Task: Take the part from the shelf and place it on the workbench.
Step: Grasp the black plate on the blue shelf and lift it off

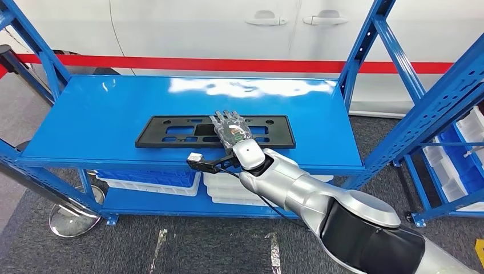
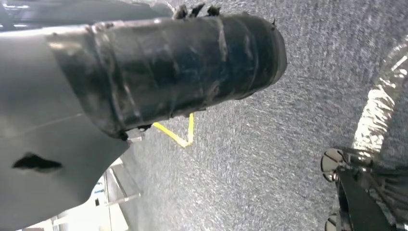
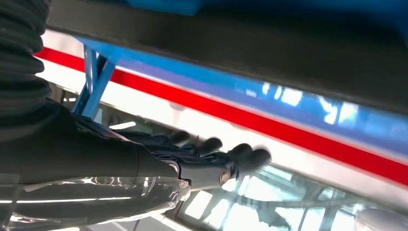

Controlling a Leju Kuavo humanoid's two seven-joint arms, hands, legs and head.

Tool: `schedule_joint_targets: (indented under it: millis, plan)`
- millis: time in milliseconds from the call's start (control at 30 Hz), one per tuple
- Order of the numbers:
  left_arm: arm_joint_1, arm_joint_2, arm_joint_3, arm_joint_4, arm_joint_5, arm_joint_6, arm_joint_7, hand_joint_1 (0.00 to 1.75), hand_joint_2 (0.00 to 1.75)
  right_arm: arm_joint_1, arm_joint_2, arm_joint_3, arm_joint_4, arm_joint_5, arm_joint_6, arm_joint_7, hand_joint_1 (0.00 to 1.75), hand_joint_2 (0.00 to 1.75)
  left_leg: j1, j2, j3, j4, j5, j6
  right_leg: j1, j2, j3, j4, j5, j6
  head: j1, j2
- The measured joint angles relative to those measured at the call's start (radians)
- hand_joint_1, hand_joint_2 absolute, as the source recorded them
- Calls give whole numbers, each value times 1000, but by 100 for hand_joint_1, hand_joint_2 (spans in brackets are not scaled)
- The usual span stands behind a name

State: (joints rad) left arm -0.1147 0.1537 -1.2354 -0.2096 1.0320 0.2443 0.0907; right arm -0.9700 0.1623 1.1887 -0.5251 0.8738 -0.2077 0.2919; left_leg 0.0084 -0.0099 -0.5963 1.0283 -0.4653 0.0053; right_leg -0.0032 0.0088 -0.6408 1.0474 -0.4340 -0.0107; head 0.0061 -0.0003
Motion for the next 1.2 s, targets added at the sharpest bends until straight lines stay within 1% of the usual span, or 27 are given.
schedule_joint_targets:
  millis: [67,100,133,167,233,267,300,333,367,400,433,467,567,600,633,667,733,767,800,833,900,933,967,1033,1100,1167,1200]
  plan:
    - [2,-1,1,0,5,-1,2,0,0,3,1,0,0,0,2,-5,0,175,3,1,0,1,-6,-10,-3,2,4,-6,3,-10,0,0]
    - [1,-1,1,0,6,2,4,0,0,3,3,0,0,1,2,-9,0,175,4,3,-4,16,-17,-15,-5,1,8,-11,4,-15,-2,0]
    - [-1,-4,1,0,7,9,8,0,0,3,6,0,0,2,2,-13,0,175,4,4,-18,48,-37,-20,-8,1,12,-15,4,-19,-3,0]
    - [-4,-10,2,0,9,23,13,0,0,3,12,0,1,3,3,-19,0,175,6,5,-43,102,-63,-24,-8,0,14,-16,3,-22,-5,0]
    - [-13,-25,2,0,13,55,28,0,0,7,32,0,4,6,5,-27,0,175,7,5,-106,227,-109,-31,-7,0,17,-16,2,-26,-6,0]
    - [-16,-32,3,0,13,66,34,0,0,11,43,0,6,7,6,-29,0,175,7,5,-128,264,-113,-32,-7,1,18,-16,1,-27,-6,0]
    - [-18,-39,3,0,13,72,38,0,0,14,53,0,8,7,6,-30,0,175,7,5,-133,263,-97,-31,-6,2,20,-15,-1,-28,-6,0]
    - [-20,-43,3,0,12,74,40,0,0,16,61,0,9,7,5,-30,0,175,7,5,-118,222,-64,-29,-6,3,23,-15,-2,-27,-6,0]
    - [-21,-46,3,0,12,74,40,0,0,16,68,0,10,7,5,-31,0,175,7,5,-89,153,-23,-25,-6,3,26,-15,-4,-26,-6,0]
    - [-22,-49,3,0,12,73,40,0,0,15,72,0,12,6,4,-32,0,175,5,5,-56,86,6,-21,-5,3,28,-16,-6,-24,-6,0]
    - [-24,-52,3,0,11,73,40,0,0,14,76,0,14,6,3,-34,0,175,2,4,-30,31,23,-16,-3,2,29,-15,-7,-21,-5,0]
    - [-25,-54,3,0,10,73,39,0,0,13,79,0,15,6,3,-37,0,175,-1,3,-16,1,28,-13,-2,2,29,-15,-8,-17,-5,0]
    - [-29,-58,3,0,6,72,38,0,0,13,87,0,19,0,2,-46,0,175,-1,4,-9,-15,27,-1,0,2,27,-17,-8,-2,-4,0]
    - [-29,-59,3,0,6,72,37,0,0,13,89,0,20,-1,2,-47,0,175,1,5,-6,-20,29,5,0,1,23,-7,-18,3,-3,0]
    - [-29,-60,3,0,5,72,37,0,0,11,91,0,21,-2,2,-49,0,175,4,6,-4,-24,32,12,1,0,10,22,-37,7,-1,0]
    - [-28,-61,3,0,5,71,37,0,0,10,91,0,23,-4,2,-50,0,175,6,7,-2,-26,33,17,0,-1,-12,72,-66,10,0,0]
    - [-27,-62,3,0,5,71,37,0,0,9,92,0,26,-12,3,-52,0,175,5,7,-3,-26,32,23,-1,-1,-74,203,-123,14,3,0]
    - [-27,-62,3,0,5,71,36,0,0,10,93,0,28,-16,3,-54,0,175,5,6,-3,-26,32,23,-2,-1,-96,247,-134,16,3,0]
    - [-27,-61,3,0,5,71,35,0,0,10,93,0,30,-20,4,-55,0,175,5,5,-2,-25,30,23,-3,-2,-102,255,-125,17,3,0]
    - [-27,-61,3,0,4,71,35,0,0,10,94,0,32,-23,4,-57,0,175,5,4,-2,-23,29,23,-5,-2,-88,221,-98,17,3,0]
    - [-27,-61,3,0,4,71,35,0,0,6,98,0,34,-25,5,-60,0,175,4,3,-4,-13,22,16,-7,-4,-25,88,-34,14,5,0]
    - [-27,-61,3,0,4,72,35,0,0,4,101,0,34,-26,5,-61,0,175,3,2,-6,-8,18,11,-6,-4,1,35,-16,10,5,0]
    - [-27,-61,3,0,4,72,35,0,0,3,105,0,36,-28,5,-61,0,175,1,2,-9,-4,16,5,-4,-3,14,6,-11,6,7,0]
    - [-26,-61,3,0,5,73,36,0,0,3,109,0,39,-31,4,-62,0,175,1,2,-11,-4,16,-4,-2,-1,16,-4,-12,-4,7,0]
    - [-25,-60,3,0,6,73,37,0,0,1,112,0,42,-36,2,-62,0,175,4,3,-15,3,7,-13,-5,-1,20,-10,-9,-14,7,0]
    - [-24,-59,3,0,6,74,38,0,0,-2,117,0,43,-42,1,-62,0,175,6,5,-44,70,-35,-22,-9,-3,24,-15,-7,-24,4,0]
    - [-24,-58,2,0,6,74,38,0,0,-3,118,0,44,-44,1,-62,0,175,7,5,-69,129,-64,-26,-9,-3,25,-16,-7,-27,2,0]
